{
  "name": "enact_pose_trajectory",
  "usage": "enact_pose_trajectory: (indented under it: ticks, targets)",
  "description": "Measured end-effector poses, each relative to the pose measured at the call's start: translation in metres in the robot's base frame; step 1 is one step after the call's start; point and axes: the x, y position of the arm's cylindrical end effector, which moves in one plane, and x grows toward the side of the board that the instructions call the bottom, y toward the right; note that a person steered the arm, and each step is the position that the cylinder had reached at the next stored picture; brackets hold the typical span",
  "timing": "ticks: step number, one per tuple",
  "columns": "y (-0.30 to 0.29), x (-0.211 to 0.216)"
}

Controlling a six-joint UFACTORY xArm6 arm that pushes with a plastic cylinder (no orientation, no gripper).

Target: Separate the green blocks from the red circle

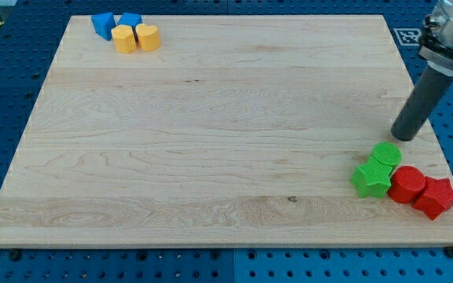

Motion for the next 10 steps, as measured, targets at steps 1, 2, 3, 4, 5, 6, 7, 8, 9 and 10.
enact_pose_trajectory:
  ticks: [1, 2, 3, 4, 5, 6, 7, 8, 9, 10]
  targets:
    - [0.002, 0.021]
    - [0.002, 0.043]
    - [-0.003, 0.052]
    - [-0.024, 0.052]
    - [-0.045, 0.052]
    - [-0.047, 0.053]
    - [-0.047, 0.058]
    - [-0.06, 0.07]
    - [-0.077, 0.085]
    - [-0.077, 0.099]
